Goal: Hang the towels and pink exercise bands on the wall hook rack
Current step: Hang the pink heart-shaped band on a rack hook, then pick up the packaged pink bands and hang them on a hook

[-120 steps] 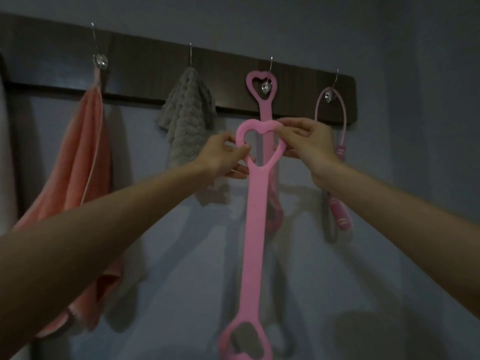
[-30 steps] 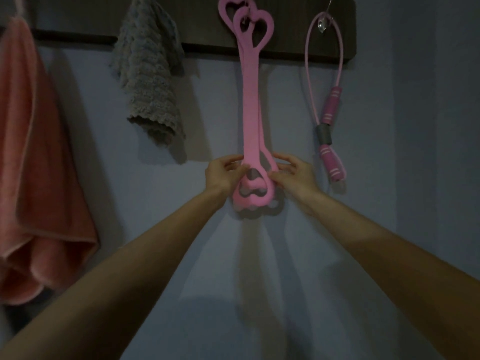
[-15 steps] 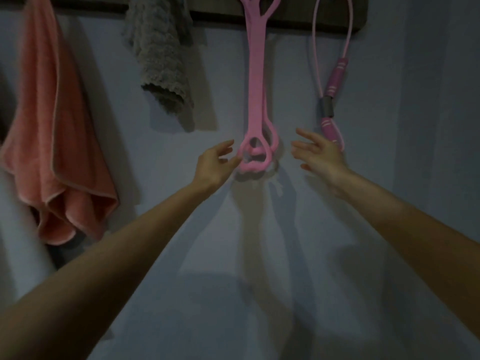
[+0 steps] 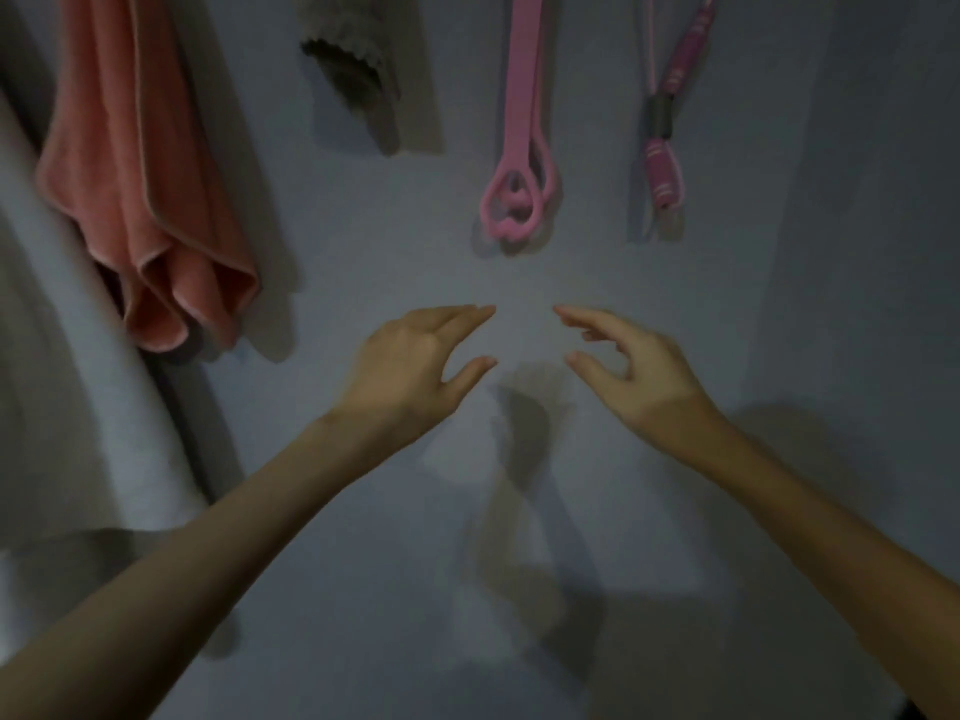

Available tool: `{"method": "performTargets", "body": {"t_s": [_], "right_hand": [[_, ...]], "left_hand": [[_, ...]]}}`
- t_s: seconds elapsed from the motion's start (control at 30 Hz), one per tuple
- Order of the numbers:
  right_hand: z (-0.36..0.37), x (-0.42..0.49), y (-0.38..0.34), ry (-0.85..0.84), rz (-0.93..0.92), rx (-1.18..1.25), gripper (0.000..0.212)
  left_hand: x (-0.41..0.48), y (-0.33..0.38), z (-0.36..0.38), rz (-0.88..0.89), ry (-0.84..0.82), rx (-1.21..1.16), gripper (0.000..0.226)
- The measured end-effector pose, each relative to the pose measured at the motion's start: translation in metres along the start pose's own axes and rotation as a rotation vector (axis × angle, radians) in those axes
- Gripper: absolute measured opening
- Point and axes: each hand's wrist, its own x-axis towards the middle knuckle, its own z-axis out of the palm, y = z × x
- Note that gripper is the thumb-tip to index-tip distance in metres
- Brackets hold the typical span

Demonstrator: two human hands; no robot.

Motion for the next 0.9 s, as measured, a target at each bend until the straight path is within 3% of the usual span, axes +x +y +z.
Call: {"method": "performTargets", "body": {"t_s": [0.17, 0.63, 0.9], "right_hand": [[0.04, -0.068, -0.012, -0.077, -0.118, -0.274, 0.041], [0.147, -0.282, -0.064, -0.351, 0.168, -0.412, 0.038], [0.189, -0.382, -0.04, -0.523, 0.325, -0.38, 0.039]], "left_hand": [[-0.074, 0.0, 0.015, 0.013, -0.02, 0.061, 0.049], [-0.309, -0.002, 0.038, -0.134, -0.473, -0.069, 0.047], [-0.408, 0.017, 0.084, -0.258, -0.733, -0.184, 0.047]]}}
